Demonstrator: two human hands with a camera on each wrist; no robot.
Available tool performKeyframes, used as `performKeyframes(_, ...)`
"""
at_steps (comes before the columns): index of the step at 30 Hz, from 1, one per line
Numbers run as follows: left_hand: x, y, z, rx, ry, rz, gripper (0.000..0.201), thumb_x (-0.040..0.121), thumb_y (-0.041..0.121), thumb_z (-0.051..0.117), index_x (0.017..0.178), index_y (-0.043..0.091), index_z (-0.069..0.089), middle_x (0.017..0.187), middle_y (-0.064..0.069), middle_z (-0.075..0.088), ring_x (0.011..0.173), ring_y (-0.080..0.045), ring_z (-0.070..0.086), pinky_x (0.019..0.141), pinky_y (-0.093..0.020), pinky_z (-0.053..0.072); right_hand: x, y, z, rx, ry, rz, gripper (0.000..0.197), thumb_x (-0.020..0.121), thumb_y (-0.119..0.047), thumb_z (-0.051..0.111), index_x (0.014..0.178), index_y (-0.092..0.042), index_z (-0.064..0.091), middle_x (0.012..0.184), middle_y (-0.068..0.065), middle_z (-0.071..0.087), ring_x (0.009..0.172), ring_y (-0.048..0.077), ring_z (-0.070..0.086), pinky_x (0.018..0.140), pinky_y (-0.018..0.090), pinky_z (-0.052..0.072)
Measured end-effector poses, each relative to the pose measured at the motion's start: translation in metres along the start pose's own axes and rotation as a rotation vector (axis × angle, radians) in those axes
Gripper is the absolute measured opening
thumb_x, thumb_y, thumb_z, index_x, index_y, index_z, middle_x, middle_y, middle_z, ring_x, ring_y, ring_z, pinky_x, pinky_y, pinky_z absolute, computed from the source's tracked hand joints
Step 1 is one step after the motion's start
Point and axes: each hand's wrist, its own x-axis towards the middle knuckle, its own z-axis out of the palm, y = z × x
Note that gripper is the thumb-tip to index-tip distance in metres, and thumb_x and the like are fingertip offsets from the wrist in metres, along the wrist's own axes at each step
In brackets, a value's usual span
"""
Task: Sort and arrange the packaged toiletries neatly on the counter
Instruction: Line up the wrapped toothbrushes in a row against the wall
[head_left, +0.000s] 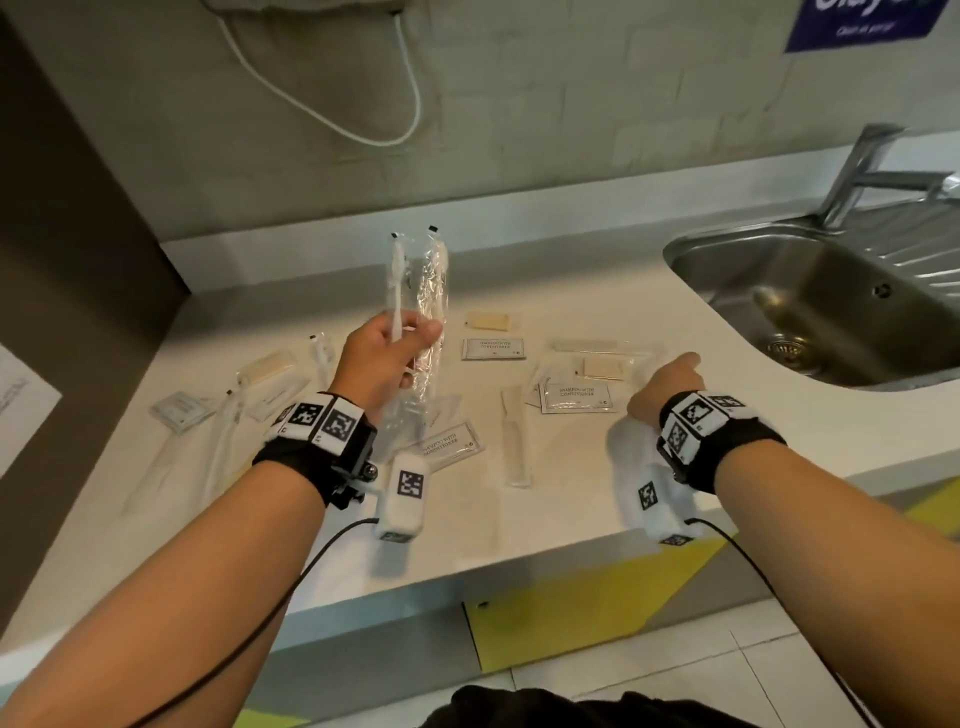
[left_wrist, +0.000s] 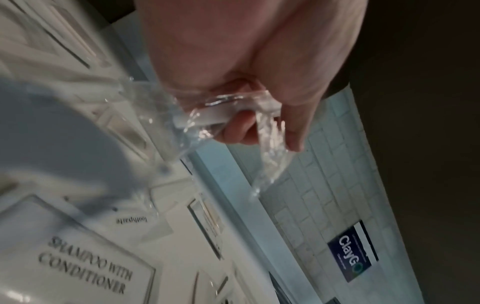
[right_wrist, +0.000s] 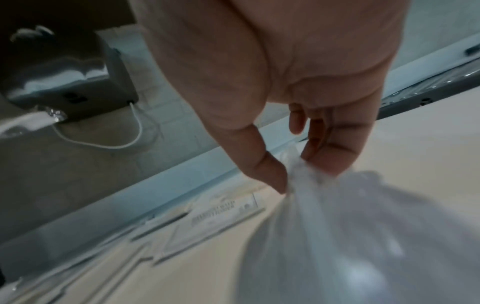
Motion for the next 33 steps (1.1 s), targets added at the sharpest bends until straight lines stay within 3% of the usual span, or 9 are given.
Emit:
performKeyframes(7,-0.015,0.009,-0.054,0.005,0.218,0.014,0.019,0.084,0.031,0.075,0.098,0.019,0.069,0.08,0.005,0.064,0.059,-0.006,0.047,0.052,-0.019,0.042,-0.036,-0.089,-0.01,0.156,-0.077,-0.413,0.062,0.083,-0.011,0.068,0.136,0.002,0.039,0.133,0.02,0.053,0.121,0.033,0.053,0.087,0.028,0.043)
performKeyframes(12,-0.031,0.012,-0.116,0.041,0.382,0.011,0.018,0.086,0.032,0.073,0.098,0.02,0.068,0.074,0.009,0.062,0.058,-0.004,0.048,0.051,-0.016,0.042,-0.081,-0.175,0.055,0.063,-0.34,-0.662,0.036,0.085,-0.012,0.057,0.12,-0.004,0.062,0.118,0.015,0.066,0.106,0.033,0.064,0.093,0.039,0.053)
performKeyframes(16,-0.042,0.008,-0.161,0.086,0.47,0.017,0.018,0.087,0.031,0.071,0.1,0.019,0.068,0.076,0.007,0.061,0.057,-0.004,0.046,0.046,-0.011,0.041,-0.107,-0.219,0.123,-0.001,-0.481,-0.667,0.028,0.087,-0.019,0.055,0.109,-0.002,0.06,0.105,0.016,0.066,0.095,0.035,0.066,0.086,0.04,0.056)
performKeyframes(19,-0.043,0.003,-0.19,0.107,0.483,0.018,0.026,0.087,0.032,0.071,0.105,0.015,0.068,0.078,0.005,0.061,0.058,-0.005,0.048,0.047,-0.011,0.043,-0.114,-0.234,0.161,-0.095,-0.554,-0.638,0.021,0.083,-0.03,0.063,0.079,-0.01,0.057,0.098,0.014,0.067,0.087,0.031,0.065,0.081,0.036,0.054)
performKeyframes(23,-0.032,-0.002,-0.216,0.078,0.477,0.007,0.027,0.085,0.034,0.073,0.104,0.015,0.067,0.081,0.001,0.065,0.059,-0.005,0.049,0.049,-0.013,0.044,-0.11,-0.247,0.191,-0.205,-0.546,-0.65,0.031,0.08,-0.021,0.071,0.067,-0.023,0.043,0.126,0.015,0.059,0.107,0.027,0.059,0.086,0.035,0.046)
performKeyframes(25,-0.024,-0.003,-0.225,0.061,0.489,0.0,0.028,0.084,0.035,0.074,0.104,0.016,0.067,0.089,-0.002,0.069,0.061,-0.005,0.05,0.05,-0.014,0.044,-0.113,-0.256,0.201,-0.235,-0.572,-0.577,0.024,0.077,-0.022,0.073,0.085,-0.02,0.05,0.122,0.014,0.059,0.108,0.029,0.061,0.084,0.028,0.045)
performKeyframes(28,-0.014,-0.007,-0.234,0.029,0.477,-0.001,0.029,0.082,0.036,0.076,0.103,0.018,0.068,0.088,0.0,0.07,0.065,-0.007,0.051,0.052,-0.016,0.045,-0.101,-0.259,0.218,-0.256,-0.572,-0.599,0.072,0.074,-0.025,0.073,0.135,-0.026,0.035,0.126,0.011,0.054,0.102,0.029,0.062,0.085,0.038,0.055)
performKeyframes(31,-0.008,-0.013,-0.237,0.004,0.443,-0.002,0.032,0.081,0.036,0.077,0.104,0.016,0.068,0.085,0.0,0.069,0.064,-0.008,0.051,0.051,-0.017,0.044,-0.121,-0.265,0.193,-0.27,-0.452,-0.64,0.031,0.084,-0.028,0.066,0.106,-0.008,0.06,0.102,0.013,0.065,0.084,0.027,0.063,0.079,0.037,0.052)
performKeyframes(33,-0.004,-0.017,-0.24,-0.009,0.439,0.0,0.032,0.082,0.034,0.077,0.105,0.014,0.068,0.081,0.003,0.067,0.061,-0.007,0.049,0.05,-0.016,0.044,-0.128,-0.272,0.194,-0.255,-0.417,-0.645,0.02,0.086,-0.024,0.063,0.094,-0.005,0.062,0.09,0.01,0.066,0.072,0.025,0.059,0.071,0.032,0.05)
